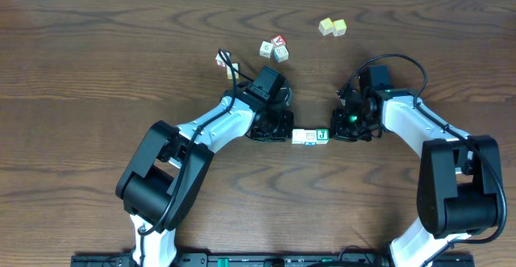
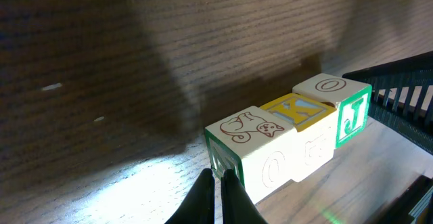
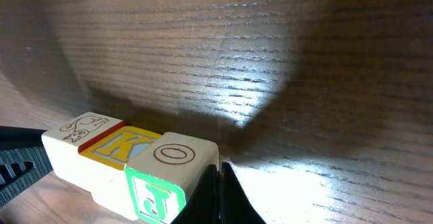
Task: Lift 3 blocks
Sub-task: 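Open both grippers and pull them back from the row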
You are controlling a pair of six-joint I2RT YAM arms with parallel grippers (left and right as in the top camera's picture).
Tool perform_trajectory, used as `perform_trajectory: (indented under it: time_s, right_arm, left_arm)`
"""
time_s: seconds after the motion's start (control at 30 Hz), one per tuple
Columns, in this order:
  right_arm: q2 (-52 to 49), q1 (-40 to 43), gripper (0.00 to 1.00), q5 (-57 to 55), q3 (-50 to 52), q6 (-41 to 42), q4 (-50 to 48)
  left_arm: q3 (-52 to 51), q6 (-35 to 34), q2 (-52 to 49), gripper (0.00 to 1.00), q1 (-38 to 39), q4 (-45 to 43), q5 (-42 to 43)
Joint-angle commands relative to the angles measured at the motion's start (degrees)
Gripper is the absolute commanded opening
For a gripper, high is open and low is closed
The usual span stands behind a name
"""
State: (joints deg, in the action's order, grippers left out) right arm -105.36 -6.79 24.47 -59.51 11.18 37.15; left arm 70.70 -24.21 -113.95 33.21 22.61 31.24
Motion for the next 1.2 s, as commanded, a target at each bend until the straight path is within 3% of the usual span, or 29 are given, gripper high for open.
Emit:
perform_trajectory:
  time_s: [0.0,0.17,0.33,0.5,0.83,1.17]
  right_arm:
    - [0.33,-0.83,0.01,1.51,0.22,0.57,0.13]
    - [0.35,-0.72,0.01,-0.87,-0.17,0.59,0.39]
    - [0.35,0.26,0.01,-8.98,-5.16,0.59,6.47]
    - [0.37,0.31,0.01,-9.55,-10.51,0.63,10.10]
    - [0.33,-4.74,0.01,-8.39,-11.54,3.39,7.65]
    - [0.24,-11.17,0.01,-18.67,-10.91,10.23,7.21]
  left_arm:
    - [-0.28,-0.33,-0.17,0.07,-0.02,0.42,0.90]
    - [-0.28,-0.33,-0.15,0.07,-0.17,0.44,0.70]
    - [-0.28,-0.28,0.87,0.07,-2.10,0.55,0.20]
    - [-0.28,-0.31,1.03,0.07,-4.11,3.02,-3.32]
    - [-0.28,-0.28,1.03,0.07,-5.66,4.98,-5.40]
    - [-0.28,-0.28,1.01,0.07,-5.66,5.44,-5.38]
